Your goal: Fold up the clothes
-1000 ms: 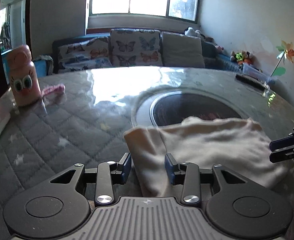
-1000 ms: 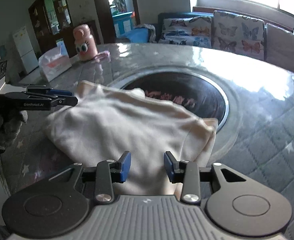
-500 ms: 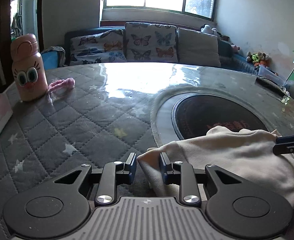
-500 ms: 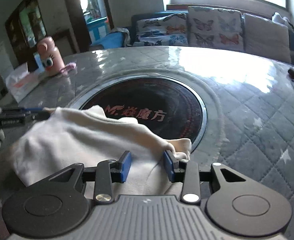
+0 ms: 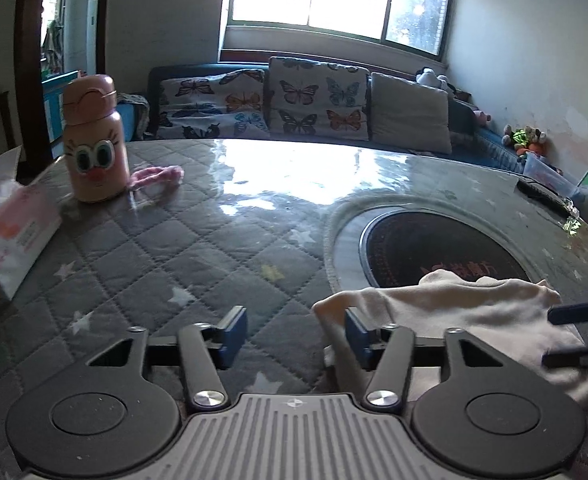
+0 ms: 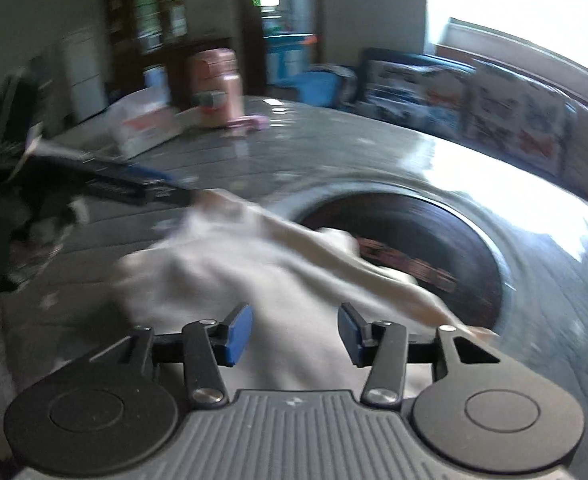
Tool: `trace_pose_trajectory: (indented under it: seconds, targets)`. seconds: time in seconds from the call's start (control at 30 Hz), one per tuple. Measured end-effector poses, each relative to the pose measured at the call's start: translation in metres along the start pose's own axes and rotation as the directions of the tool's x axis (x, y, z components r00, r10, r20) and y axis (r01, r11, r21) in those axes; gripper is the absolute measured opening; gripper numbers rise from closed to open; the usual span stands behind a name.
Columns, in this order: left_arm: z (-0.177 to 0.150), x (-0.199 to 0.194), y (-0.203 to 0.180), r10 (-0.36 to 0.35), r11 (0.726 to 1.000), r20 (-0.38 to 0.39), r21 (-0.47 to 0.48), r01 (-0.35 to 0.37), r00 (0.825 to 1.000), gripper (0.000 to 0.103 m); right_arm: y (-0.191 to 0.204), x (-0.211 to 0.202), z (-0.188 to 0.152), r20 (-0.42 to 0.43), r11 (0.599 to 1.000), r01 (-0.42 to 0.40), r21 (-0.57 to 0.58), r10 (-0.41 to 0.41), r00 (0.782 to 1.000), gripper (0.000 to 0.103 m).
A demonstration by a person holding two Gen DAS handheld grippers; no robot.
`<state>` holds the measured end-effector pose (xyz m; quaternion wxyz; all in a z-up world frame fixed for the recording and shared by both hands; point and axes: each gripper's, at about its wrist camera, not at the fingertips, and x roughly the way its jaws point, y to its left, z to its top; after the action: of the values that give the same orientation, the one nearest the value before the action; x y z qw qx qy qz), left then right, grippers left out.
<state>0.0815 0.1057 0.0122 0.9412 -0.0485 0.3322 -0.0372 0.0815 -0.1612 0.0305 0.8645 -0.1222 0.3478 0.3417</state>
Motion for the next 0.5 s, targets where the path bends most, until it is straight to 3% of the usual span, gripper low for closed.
trace_pose_trajectory:
  seconds: [0.2, 0.43, 0.5]
  targets:
    - [-0.004, -0.010, 0.012, 0.000, 0.998, -0.009, -0.067, 0.000, 1.000, 0.076, 0.066, 0.017, 0.012, -0.012, 0.973, -0.094, -0.212, 0.094, 0.996, 0.051]
    - [-0.010, -0.015, 0.019, -0.054, 0.985, -0.051, -0.169, 0.045, 0.997, 0.076, 0.116, 0.043, 0.016, -0.037, 0.924, -0.134, -0.357, 0.129, 0.991, 0.051]
    - [-0.011, -0.014, 0.019, -0.077, 0.979, -0.061, -0.194, 0.064, 0.995, 0.076, 0.125, 0.049, 0.013, -0.037, 0.911, -0.114, -0.396, 0.108, 0.993, 0.049]
